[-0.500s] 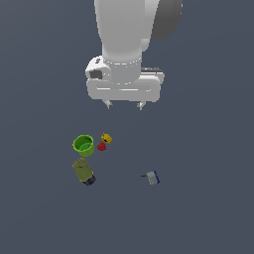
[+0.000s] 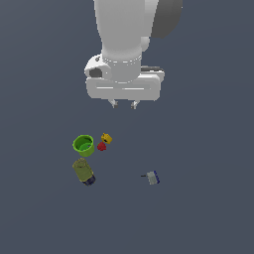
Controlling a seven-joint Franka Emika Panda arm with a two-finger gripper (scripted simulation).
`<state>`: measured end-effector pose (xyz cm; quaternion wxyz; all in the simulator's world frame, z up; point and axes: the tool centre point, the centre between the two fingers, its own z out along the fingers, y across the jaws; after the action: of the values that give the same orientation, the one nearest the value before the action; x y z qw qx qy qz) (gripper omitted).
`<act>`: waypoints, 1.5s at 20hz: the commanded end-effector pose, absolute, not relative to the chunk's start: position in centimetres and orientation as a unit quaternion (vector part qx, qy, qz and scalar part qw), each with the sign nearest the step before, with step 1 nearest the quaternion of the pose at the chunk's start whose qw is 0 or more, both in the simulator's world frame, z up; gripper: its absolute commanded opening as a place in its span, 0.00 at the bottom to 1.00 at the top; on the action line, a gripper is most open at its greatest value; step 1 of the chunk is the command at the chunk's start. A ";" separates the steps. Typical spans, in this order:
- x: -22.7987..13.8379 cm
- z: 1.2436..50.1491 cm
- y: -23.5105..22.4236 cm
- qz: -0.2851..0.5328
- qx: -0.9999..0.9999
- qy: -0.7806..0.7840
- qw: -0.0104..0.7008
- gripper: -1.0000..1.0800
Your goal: Pick up a designated object from a clutter of objects.
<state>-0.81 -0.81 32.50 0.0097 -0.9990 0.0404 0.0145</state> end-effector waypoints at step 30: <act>2.9 18.8 -12.2 0.169 -0.967 0.190 0.029 0.62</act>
<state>2.85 -11.21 20.07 0.0283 -0.9710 0.1782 0.1566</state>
